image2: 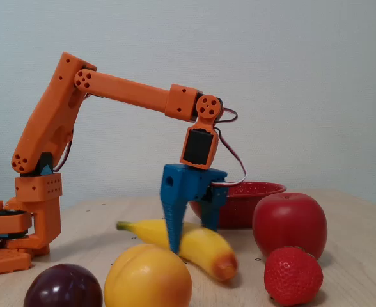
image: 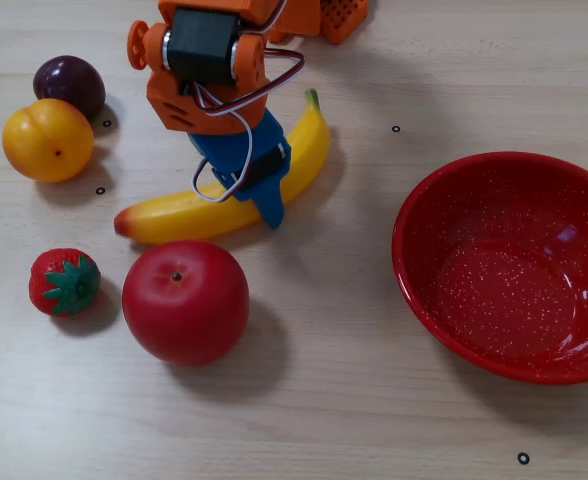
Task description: Put the banana in the red bowl.
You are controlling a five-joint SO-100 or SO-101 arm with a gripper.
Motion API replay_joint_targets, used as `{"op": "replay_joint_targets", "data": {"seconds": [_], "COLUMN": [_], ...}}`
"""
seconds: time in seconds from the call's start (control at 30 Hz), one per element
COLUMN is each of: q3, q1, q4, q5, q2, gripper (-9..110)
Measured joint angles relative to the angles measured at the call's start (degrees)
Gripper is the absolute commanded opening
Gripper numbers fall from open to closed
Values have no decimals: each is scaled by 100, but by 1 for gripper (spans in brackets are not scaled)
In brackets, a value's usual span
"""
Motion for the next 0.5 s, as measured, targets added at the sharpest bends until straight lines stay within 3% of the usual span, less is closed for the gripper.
{"op": "replay_joint_targets", "data": {"seconds": [0.27, 0.5], "q3": [-264, -615], "q1": [-105, -158], "q4": [1204, 1222], "q5": [26, 79], "q2": [615, 2127], "gripper": [0, 0]}}
